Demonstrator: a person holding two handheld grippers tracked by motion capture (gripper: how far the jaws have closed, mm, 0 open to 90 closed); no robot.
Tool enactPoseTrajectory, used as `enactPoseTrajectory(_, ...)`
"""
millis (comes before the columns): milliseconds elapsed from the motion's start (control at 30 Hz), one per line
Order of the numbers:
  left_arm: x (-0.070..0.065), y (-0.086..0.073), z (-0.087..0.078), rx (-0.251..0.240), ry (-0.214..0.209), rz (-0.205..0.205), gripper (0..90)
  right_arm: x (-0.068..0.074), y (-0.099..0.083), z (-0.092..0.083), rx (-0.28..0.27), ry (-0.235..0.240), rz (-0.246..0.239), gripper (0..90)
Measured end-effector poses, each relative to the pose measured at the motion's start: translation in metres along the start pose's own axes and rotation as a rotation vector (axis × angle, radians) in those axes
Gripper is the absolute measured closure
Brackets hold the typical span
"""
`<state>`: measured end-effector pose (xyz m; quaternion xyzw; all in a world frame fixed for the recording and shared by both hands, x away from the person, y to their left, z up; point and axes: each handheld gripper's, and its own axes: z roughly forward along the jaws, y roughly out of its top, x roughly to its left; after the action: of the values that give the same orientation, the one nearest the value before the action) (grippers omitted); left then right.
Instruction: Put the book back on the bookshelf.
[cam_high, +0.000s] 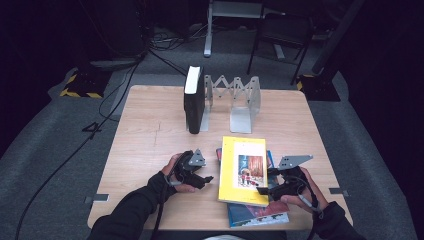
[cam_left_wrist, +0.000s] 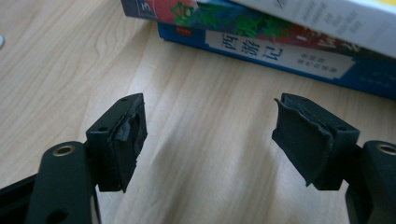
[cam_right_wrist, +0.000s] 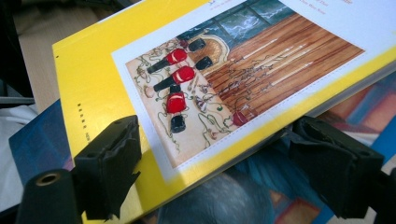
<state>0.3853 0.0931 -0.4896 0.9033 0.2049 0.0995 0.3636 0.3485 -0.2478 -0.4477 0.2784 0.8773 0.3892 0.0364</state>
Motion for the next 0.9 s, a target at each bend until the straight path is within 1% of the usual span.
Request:
enactPoseTrajectory(100, 0.002, 0.002, 0.003, -0.01, -0.012, -0.005, 27.2, -0.001, 0.002, 0.002, 0.006, 0.002, -0.009, 17.3)
enactPoseTrajectory(133, 0.002, 0.002, 0.003, -0.018, -0.009, -0.011, 28.6, -0.001, 0.003, 0.002, 0.009, 0.003, -0.015, 17.5)
enactPoseTrajectory(167, 0.003, 0.003, 0.004, -0.023, -0.013, -0.017, 30.6, -0.001, 0.005, 0.003, 0.014, 0.005, -0.022, 18.0)
enactPoseTrajectory(200, 0.005, 0.004, 0.006, -0.031, -0.022, -0.027, 30.7, -0.001, 0.005, 0.003, 0.014, 0.005, -0.027, 19.2)
enactPoseTrajectory(233, 0.005, 0.004, 0.006, -0.031, -0.022, -0.027, 32.1, -0.001, 0.005, 0.003, 0.014, 0.005, -0.027, 19.2)
enactPoseTrajectory(267, 0.006, 0.005, 0.006, -0.033, -0.031, -0.027, 32.1, -0.001, 0.006, 0.003, 0.01, 0.001, -0.031, 21.2)
enactPoseTrajectory(300, 0.006, 0.006, 0.006, -0.043, -0.038, -0.027, 35.8, 0.0, 0.006, 0.003, 0.001, 0.001, -0.037, 23.5)
enactPoseTrajectory(400, 0.01, 0.011, 0.005, -0.065, -0.043, -0.039, 38.0, 0.001, 0.006, 0.004, -0.018, 0.003, -0.046, 25.0)
enactPoseTrajectory(467, 0.014, 0.014, 0.008, -0.067, -0.04, -0.047, 38.2, 0.0, 0.005, 0.005, -0.034, 0.009, -0.045, 26.8)
enactPoseTrajectory(533, 0.018, 0.014, 0.011, -0.071, -0.036, -0.065, 37.9, 0.001, 0.005, 0.004, -0.048, -0.004, -0.06, 31.3)
enactPoseTrajectory(567, 0.019, 0.015, 0.011, -0.066, -0.031, -0.065, 37.3, 0.002, 0.006, 0.003, -0.051, -0.012, -0.069, 32.0)
enactPoseTrajectory(600, 0.022, 0.015, 0.011, -0.079, -0.007, -0.053, 37.4, 0.002, 0.006, 0.003, -0.052, -0.014, -0.076, 32.2)
enactPoseTrajectory(633, 0.025, 0.015, 0.01, -0.09, 0.007, -0.048, 37.5, 0.003, 0.006, 0.003, -0.053, -0.017, -0.083, 32.2)
enactPoseTrajectory(667, 0.025, 0.015, 0.01, -0.09, 0.007, -0.048, 37.5, 0.003, 0.006, 0.003, -0.053, -0.017, -0.083, 32.2)
enactPoseTrajectory(700, 0.032, 0.015, 0.01, -0.097, -0.001, -0.075, 37.2, 0.003, 0.006, 0.004, -0.057, -0.011, -0.091, 32.3)
enactPoseTrajectory(767, 0.04, 0.014, 0.012, -0.099, -0.02, -0.117, 36.6, 0.003, 0.007, 0.004, -0.058, -0.011, -0.096, 32.3)
enactPoseTrajectory(800, 0.043, 0.014, 0.012, -0.106, -0.022, -0.124, 36.7, 0.003, 0.007, 0.005, -0.063, -0.009, -0.099, 32.2)
enactPoseTrajectory(867, 0.044, 0.015, 0.012, -0.102, -0.022, -0.113, 37.0, 0.003, 0.008, 0.005, -0.067, -0.007, -0.105, 32.2)
enactPoseTrajectory(900, 0.044, 0.016, 0.011, -0.109, -0.027, -0.117, 37.2, 0.003, 0.008, 0.005, -0.073, -0.005, -0.107, 32.6)
